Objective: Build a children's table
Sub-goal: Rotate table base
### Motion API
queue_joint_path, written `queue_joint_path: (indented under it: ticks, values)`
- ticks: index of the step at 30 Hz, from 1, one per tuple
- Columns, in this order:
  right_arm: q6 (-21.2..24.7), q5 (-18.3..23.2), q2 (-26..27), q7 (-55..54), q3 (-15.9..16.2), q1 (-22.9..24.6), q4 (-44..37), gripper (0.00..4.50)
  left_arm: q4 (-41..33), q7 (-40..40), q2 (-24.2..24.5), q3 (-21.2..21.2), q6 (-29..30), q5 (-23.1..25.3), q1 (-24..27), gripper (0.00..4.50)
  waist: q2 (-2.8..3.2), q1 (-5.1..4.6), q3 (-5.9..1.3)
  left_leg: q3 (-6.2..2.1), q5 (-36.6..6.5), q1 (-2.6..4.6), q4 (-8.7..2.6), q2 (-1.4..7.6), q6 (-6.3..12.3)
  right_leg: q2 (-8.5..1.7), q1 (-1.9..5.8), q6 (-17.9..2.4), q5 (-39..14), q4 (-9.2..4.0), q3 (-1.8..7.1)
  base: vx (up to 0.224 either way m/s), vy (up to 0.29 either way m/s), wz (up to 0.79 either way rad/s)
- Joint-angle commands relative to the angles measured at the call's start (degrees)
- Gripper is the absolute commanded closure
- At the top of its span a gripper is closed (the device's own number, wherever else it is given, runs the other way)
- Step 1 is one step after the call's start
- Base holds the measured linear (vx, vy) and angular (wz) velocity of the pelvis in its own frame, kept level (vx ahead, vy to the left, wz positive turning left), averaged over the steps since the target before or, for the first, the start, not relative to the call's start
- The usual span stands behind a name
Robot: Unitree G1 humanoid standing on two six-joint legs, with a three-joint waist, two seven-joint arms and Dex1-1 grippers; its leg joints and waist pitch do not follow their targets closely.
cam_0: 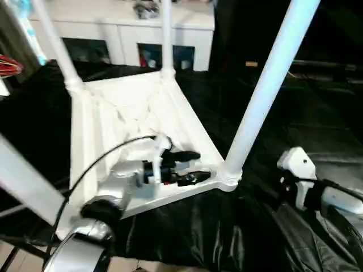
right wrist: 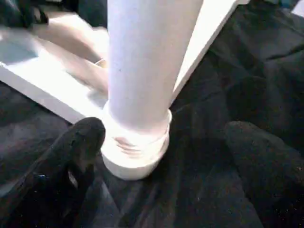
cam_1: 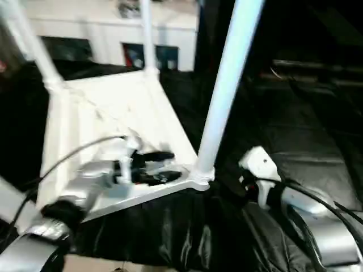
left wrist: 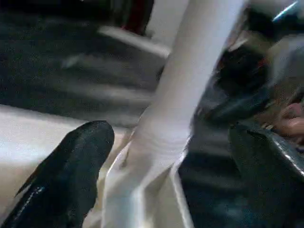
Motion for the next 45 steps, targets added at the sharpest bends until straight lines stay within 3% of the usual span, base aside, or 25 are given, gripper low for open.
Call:
queue_joint_path:
  ticks: [1,3,4,5,8,10,15,22,24,25,26,27,28,29,30,31,36,38,39,41,42,43,44,45]
  values:
    - [-0.64,0.20,0.22,-0.72,-0.28,-0.12,0.02,0.00,-13.68,-1.51,4.86,-2.92,8.07,-1.78,3.41,0.06,-0.52,0.26,-3.92,-1.50,2.88,1.12,-2.72,3.69,8.73,-4.43,2.48,-17.40,23.73,-1.56,2.18,0.000,0.000,0.00]
    - [-0.70,0.36,0.41,-0.77,-0.18,-0.09,0.06,0.00,-16.03,-1.67,6.20,-3.97,9.39,-0.92,4.16,0.06,-0.37,0.05,-3.80,-1.43,2.56,1.20,-2.66,3.51,9.44,-4.07,2.27,-16.67,22.44,-1.70,2.02,0.000,0.000,0.00]
    - [-0.71,0.48,0.54,-0.75,-0.05,0.02,-0.04,0.00,-17.06,-1.57,7.15,-4.80,9.93,0.30,4.65,0.06,-0.63,0.01,-3.61,-1.32,1.62,1.20,-2.74,3.49,9.36,-4.04,2.30,-16.68,20.01,-1.96,2.01,0.000,0.000,0.00]
    - [-0.99,0.33,0.58,-0.73,0.22,0.16,0.05,0.00,-17.24,-0.46,7.58,-5.33,9.73,2.45,5.16,0.06,-0.06,0.28,-3.68,-1.38,0.87,1.42,-2.74,3.65,9.09,-4.16,2.18,-16.71,18.27,-2.04,2.02,0.000,0.000,0.00]
    - [-1.25,0.01,0.66,-0.83,0.56,0.46,0.22,0.00,-15.19,2.81,7.80,-6.88,7.72,8.62,6.35,0.06,-0.02,0.16,-3.35,-1.48,-2.52,1.47,-3.10,3.94,7.25,-4.13,2.24,-15.94,11.32,-2.62,2.08,0.000,0.000,0.00]
    - [-1.12,0.01,0.71,-0.98,0.57,0.89,-0.19,0.00,-12.16,5.23,7.17,-7.31,5.58,11.51,7.79,0.06,0.49,-0.10,-3.15,-1.54,-5.29,1.57,-3.39,3.90,5.35,-4.12,2.14,-15.43,7.84,-3.05,2.16,0.000,0.000,0.00]
    - [-0.48,-0.25,0.24,-1.23,0.47,2.16,-1.11,0.00,-14.10,11.23,7.34,-8.17,7.76,12.14,10.70,0.06,0.47,-0.32,-2.45,-1.51,-11.54,1.81,-4.12,3.96,2.08,-4.34,2.16,-15.04,-0.03,-3.87,2.50,0.000,0.000,0.00]
    - [0.85,0.03,-0.86,-1.64,-0.37,3.96,-3.37,0.00,-17.21,16.53,7.09,-7.20,8.32,15.42,14.94,0.06,0.37,-0.99,-1.92,-1.41,-11.07,1.62,-4.08,3.58,3.06,-4.11,1.65,-12.40,-6.79,-4.70,2.70,0.000,0.000,0.00]
    - [1.45,0.24,-0.84,-1.77,-0.30,3.86,-4.12,0.00,-21.43,18.92,5.96,-7.85,9.65,16.34,16.58,0.06,0.36,-1.25,-1.92,-1.56,-11.15,1.50,-4.29,3.84,2.98,-4.21,1.76,-11.89,-7.25,-4.61,2.70,0.000,0.000,0.00]
    - [1.43,0.56,-0.62,-1.70,-0.22,3.75,-3.99,0.00,-35.36,22.60,5.18,-9.72,18.65,15.44,18.46,0.06,-0.26,-1.39,-2.03,-1.63,-10.80,1.41,-4.29,3.96,3.29,-4.29,1.84,-11.95,-6.77,-4.58,2.60,0.000,0.000,0.00]
    - [1.42,0.59,-0.60,-1.69,-0.22,3.75,-3.97,0.00,-36.26,22.74,5.21,-9.76,19.28,15.31,18.52,0.06,0.05,-1.42,-2.26,-1.78,-10.22,1.49,-4.35,4.37,3.13,-4.59,2.13,-12.55,-5.07,-4.15,2.63,0.000,0.000,0.00]
    - [1.03,0.85,-0.19,-1.56,-0.01,3.56,-3.36,0.00,-50.60,23.77,7.01,-10.03,29.66,10.76,19.30,0.06,-0.26,-1.33,-2.51,-1.70,-8.57,1.46,-4.12,4.18,3.98,-4.43,2.07,-13.30,-3.53,-4.06,2.51,0.000,0.000,0.00]
    - [1.03,0.85,-0.19,-1.56,-0.01,3.56,-3.36,0.00,-50.60,23.77,7.01,-10.03,29.66,10.76,19.30,0.06,0.03,-1.12,-2.57,-1.83,-7.57,1.54,-4.04,4.21,3.95,-4.58,2.06,-13.94,-2.41,-3.73,2.47,0.000,0.000,0.00]
    - [0.79,0.84,0.02,-1.58,0.19,3.50,-3.09,0.00,-54.78,23.60,8.03,-9.95,32.67,8.58,19.53,0.06,-0.02,-1.19,-2.19,-1.42,-7.07,1.36,-3.93,3.76,4.52,-3.83,1.64,-14.89,-1.67,-4.15,2.41,0.000,0.000,0.00]
    - [0.77,0.84,0.05,-1.58,0.21,3.49,-3.06,0.00,-55.23,23.59,8.13,-9.94,33.00,8.35,19.56,0.06,-0.11,-1.22,-2.17,-1.46,-7.24,1.35,-3.92,3.79,4.30,-3.93,1.80,-15.11,-1.37,-3.89,2.40,0.000,0.000,0.00]
    - [0.01,0.29,0.71,-2.13,0.70,2.86,-1.78,0.00,-59.21,23.28,9.43,-9.34,35.58,4.88,19.88,0.06,-0.24,-1.15,-2.30,-1.47,-6.98,1.28,-3.90,3.55,4.39,-3.82,1.92,-15.19,-1.58,-3.86,2.29,0.000,0.000,0.00]
    - [1.24,1.52,4.66,-5.60,0.89,1.52,-2.69,0.00,-59.30,24.64,9.45,-7.09,36.73,7.73,18.88,0.06,0.17,-1.27,-2.70,-1.41,-5.54,1.26,-3.60,3.25,4.09,-3.53,1.95,-14.29,-0.70,-3.77,2.29,0.000,0.000,0.00]
    - [-0.09,0.81,7.67,-7.14,2.57,1.03,-0.97,0.00,-55.30,25.27,8.77,-5.48,37.79,8.35,16.21,0.06,1.24,-1.16,-2.63,-1.47,-6.01,1.45,-3.52,3.08,3.38,-3.45,1.67,-14.21,0.14,-3.79,2.29,0.000,0.000,0.00]
    - [-1.18,-0.86,8.03,-7.90,3.85,1.19,-0.78,0.00,-54.15,26.38,8.92,-5.08,38.28,9.34,15.52,0.06,1.16,-0.98,-3.03,-1.51,-6.66,1.53,-3.46,2.96,2.65,-3.42,1.89,-14.37,0.39,-3.60,2.22,0.000,0.000,0.00]
    - [-1.81,-2.09,8.14,-8.44,4.76,1.27,-0.83,0.00,-53.59,27.10,9.18,-4.85,38.42,10.04,15.27,0.06,0.79,-0.73,-3.03,-1.61,-6.27,1.31,-3.49,3.04,2.27,-3.57,2.16,-13.89,1.28,-3.51,2.26,0.000,0.000,0.00]
    - [-1.02,-0.39,8.92,-7.54,5.20,1.58,-2.34,0.00,-53.63,28.93,10.05,-5.02,40.17,9.12,14.36,0.06,0.54,-0.67,-2.77,-1.53,-6.46,1.23,-3.55,2.97,2.42,-3.56,2.08,-13.76,1.14,-3.55,2.27,0.000,0.000,0.00]
    - [0.15,1.36,9.59,-7.06,5.01,1.37,-3.34,0.00,-54.12,29.50,10.22,-5.01,41.12,8.50,13.95,0.06,-0.35,-0.54,-2.87,-1.45,-6.57,1.26,-3.53,3.01,2.90,-3.58,2.10,-13.49,0.57,-3.58,2.33,0.000,0.000,0.00]
    - [0.18,1.41,9.61,-7.05,5.00,1.36,-3.37,0.00,-54.13,29.52,10.22,-5.00,41.15,8.48,13.93,0.06,0.18,-0.16,-3.00,-1.57,-5.82,1.20,-3.44,2.99,3.06,-3.75,2.18,-13.53,0.86,-3.22,2.37,0.000,0.000,0.00]
    - [0.99,2.57,10.08,-6.77,4.86,1.13,-4.01,0.00,-54.59,30.04,10.41,-4.99,42.00,7.89,13.58,0.06,0.23,-0.08,-2.89,-1.52,-5.44,1.24,-3.48,3.04,3.26,-3.66,1.95,-13.34,0.64,-3.38,2.31,0.000,0.000,0.00]
